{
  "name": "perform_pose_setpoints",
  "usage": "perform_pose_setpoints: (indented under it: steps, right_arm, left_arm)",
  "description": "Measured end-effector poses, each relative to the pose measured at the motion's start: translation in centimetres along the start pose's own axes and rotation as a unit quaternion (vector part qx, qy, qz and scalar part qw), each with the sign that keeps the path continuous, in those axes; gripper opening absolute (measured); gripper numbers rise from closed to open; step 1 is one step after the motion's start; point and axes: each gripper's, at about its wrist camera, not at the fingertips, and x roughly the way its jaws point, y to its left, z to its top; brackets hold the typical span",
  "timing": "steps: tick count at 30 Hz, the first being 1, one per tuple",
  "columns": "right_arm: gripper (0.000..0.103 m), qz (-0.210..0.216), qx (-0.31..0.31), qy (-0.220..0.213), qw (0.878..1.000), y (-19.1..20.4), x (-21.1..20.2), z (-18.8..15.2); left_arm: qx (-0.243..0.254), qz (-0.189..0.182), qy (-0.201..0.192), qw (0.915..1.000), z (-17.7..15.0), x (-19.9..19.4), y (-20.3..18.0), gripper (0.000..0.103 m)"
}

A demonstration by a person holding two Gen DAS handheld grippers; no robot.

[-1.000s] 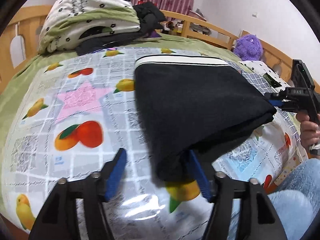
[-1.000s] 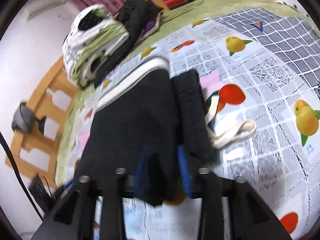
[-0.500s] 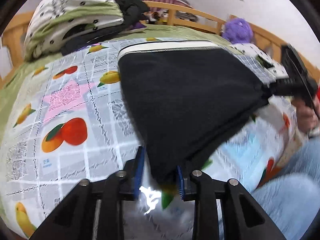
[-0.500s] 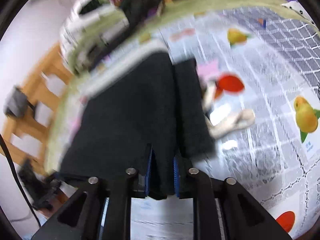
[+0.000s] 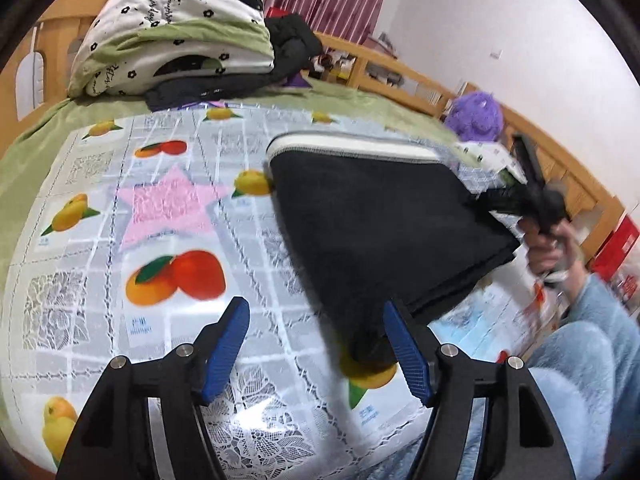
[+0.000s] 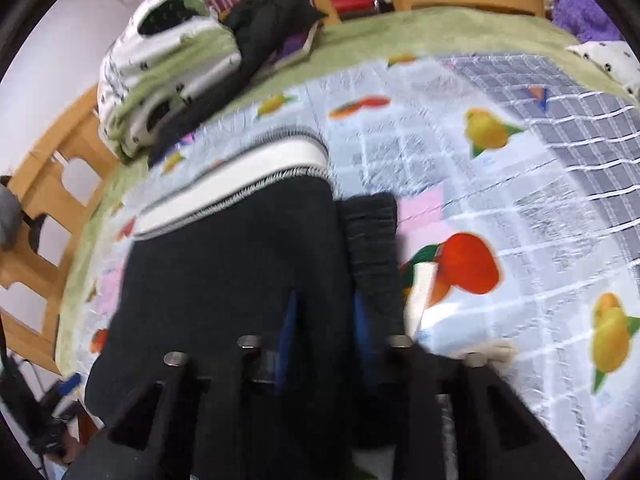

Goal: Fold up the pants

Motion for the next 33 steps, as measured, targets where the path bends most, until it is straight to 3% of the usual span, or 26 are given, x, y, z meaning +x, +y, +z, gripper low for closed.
perform_pose_setpoints:
  steps: [2, 3, 4, 7, 8, 11, 13, 14, 17, 20, 24, 26, 27, 29, 33]
  right_arm:
    - [0.008, 0.03, -0.015, -0.04, 0.999, 0.1, -2.7, -0.1]
    - [0.008, 0.061, 0.009, -0.057, 0.996, -0.9, -4.0, -0.3]
    - [0.008, 0.066, 0.028, -0.067, 0.995, -1.7, -4.5, -0.5]
    - [0.009, 0.001, 0.019, -0.022, 1.0, -2.8, -2.1, -1.5]
    - [0.014, -0.004, 0.022, -0.004, 1.0, -3.2, -1.1, -1.9]
    - [0.028, -0.001, 0.034, -0.02, 0.999, -3.8, -2.7, -2.3]
    - [0.028, 0.011, 0.043, -0.046, 0.998, -3.6, -4.8, -2.7]
    - [0.028, 0.014, 0.035, -0.051, 0.998, -3.3, -5.4, -3.0]
    - [0.018, -0.011, -0.002, -0.013, 1.0, -2.6, -4.3, -4.2]
    - [0.018, -0.033, -0.013, 0.012, 0.999, -2.5, -2.7, -5.8]
    - [0.019, -0.018, -0.016, 0.029, 0.999, -2.5, -4.1, -4.4]
    - [0.02, -0.005, -0.017, -0.009, 1.0, -2.5, -5.6, -3.4]
    - [0.028, -0.005, -0.019, -0.027, 0.999, -2.4, -6.0, -2.7]
    - [0.036, 0.0, -0.017, -0.042, 0.999, -2.2, -5.5, -0.7]
    - [0.036, 0.031, 0.014, -0.037, 0.999, -2.3, -2.2, 3.1]
  left_arm:
    - [-0.003, 0.009, 0.001, 1.0, 0.2, -0.3, 0.3, 0.068]
    - [-0.001, 0.015, 0.0, 0.9999, 0.3, -0.3, 0.4, 0.068]
    - [0.0, 0.019, 0.0, 0.9998, 0.3, -0.3, 0.4, 0.068]
    - [-0.018, 0.009, -0.004, 0.9998, 0.8, 0.4, 0.0, 0.068]
    - [-0.023, 0.002, -0.003, 0.9997, 1.1, 0.8, -0.4, 0.068]
    - [-0.014, -0.004, -0.004, 0.9999, 1.7, 2.3, -2.4, 0.068]
    - [-0.003, 0.012, 0.011, 0.9999, 1.6, 3.9, -3.7, 0.068]
    - [0.004, 0.029, 0.041, 0.9987, 1.2, 5.3, -4.2, 0.068]
    - [-0.002, 0.042, 0.096, 0.9945, -0.5, 8.3, -4.0, 0.069]
    - [-0.009, 0.033, 0.099, 0.9944, -1.0, 8.2, -3.7, 0.069]
    - [-0.007, 0.025, 0.095, 0.9951, 0.5, 6.7, -3.8, 0.067]
    - [0.003, 0.031, 0.073, 0.9968, 1.9, 5.9, -4.0, 0.068]
    - [0.002, 0.029, 0.064, 0.9975, 2.8, 5.7, -4.0, 0.068]
    - [-0.01, 0.029, 0.056, 0.9979, 4.9, 6.3, -3.6, 0.068]
    - [-0.024, 0.032, 0.046, 0.9981, 9.1, 9.3, -3.0, 0.068]
